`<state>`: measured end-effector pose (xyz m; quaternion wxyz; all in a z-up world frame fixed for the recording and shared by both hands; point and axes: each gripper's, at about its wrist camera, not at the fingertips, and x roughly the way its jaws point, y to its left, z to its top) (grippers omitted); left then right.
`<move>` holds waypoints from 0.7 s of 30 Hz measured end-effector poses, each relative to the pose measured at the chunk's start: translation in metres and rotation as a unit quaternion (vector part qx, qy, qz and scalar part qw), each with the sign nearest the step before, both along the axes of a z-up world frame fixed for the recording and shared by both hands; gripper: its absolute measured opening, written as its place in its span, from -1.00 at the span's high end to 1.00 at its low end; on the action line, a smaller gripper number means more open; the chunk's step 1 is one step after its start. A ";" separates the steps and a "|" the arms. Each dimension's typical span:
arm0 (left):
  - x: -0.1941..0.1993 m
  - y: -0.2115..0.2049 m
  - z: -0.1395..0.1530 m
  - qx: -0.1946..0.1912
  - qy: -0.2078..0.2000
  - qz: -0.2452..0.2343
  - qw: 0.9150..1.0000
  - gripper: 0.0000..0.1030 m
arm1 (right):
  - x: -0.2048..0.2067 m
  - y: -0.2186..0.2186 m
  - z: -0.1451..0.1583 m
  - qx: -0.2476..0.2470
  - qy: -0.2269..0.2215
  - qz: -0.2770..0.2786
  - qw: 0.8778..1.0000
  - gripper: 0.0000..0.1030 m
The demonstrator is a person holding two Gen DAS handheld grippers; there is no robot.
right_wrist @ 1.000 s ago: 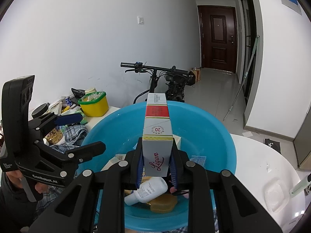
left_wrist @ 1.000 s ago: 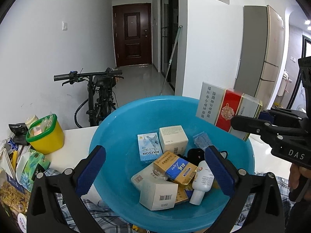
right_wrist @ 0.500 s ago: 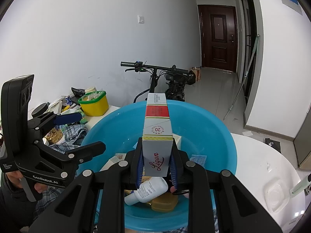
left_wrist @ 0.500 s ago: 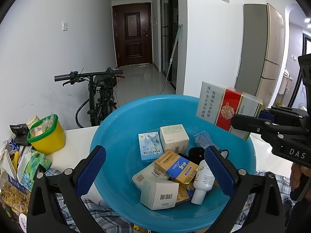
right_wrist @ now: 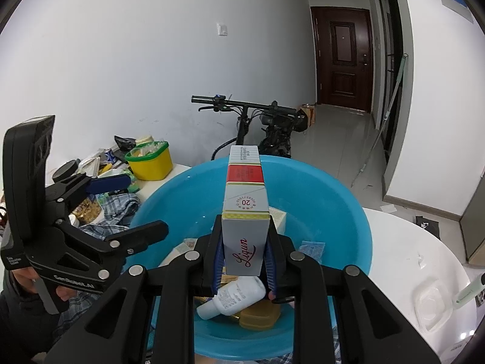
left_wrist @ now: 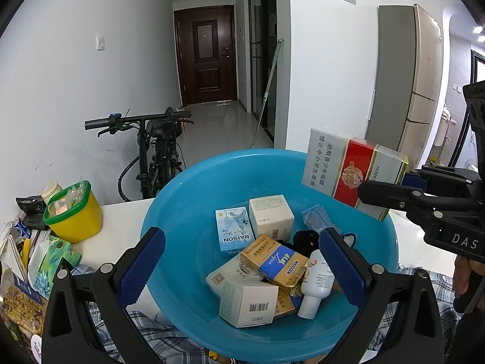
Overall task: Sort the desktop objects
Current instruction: 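Lower the red-and-white carton into the basin and open the right gripper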
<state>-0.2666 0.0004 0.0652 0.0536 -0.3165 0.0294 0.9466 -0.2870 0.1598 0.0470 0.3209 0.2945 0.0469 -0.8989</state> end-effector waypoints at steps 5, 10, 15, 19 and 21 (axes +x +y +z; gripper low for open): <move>0.000 0.000 0.000 -0.001 0.001 0.000 1.000 -1.00 | -0.002 0.002 0.000 -0.002 -0.001 -0.004 1.000 0.58; 0.001 0.000 0.001 0.000 0.001 -0.006 1.000 -1.00 | -0.001 0.003 0.001 -0.002 0.001 -0.005 1.000 0.58; 0.000 0.001 0.001 -0.004 0.002 -0.004 1.000 -1.00 | -0.001 0.003 0.001 -0.002 0.001 -0.004 1.000 0.58; 0.001 0.001 0.001 -0.004 0.002 -0.004 1.000 -1.00 | -0.001 0.003 0.001 -0.001 0.000 -0.002 1.000 0.58; 0.001 0.001 0.001 -0.005 0.001 -0.004 1.000 -1.00 | -0.001 0.003 0.001 0.000 0.000 -0.002 1.000 0.58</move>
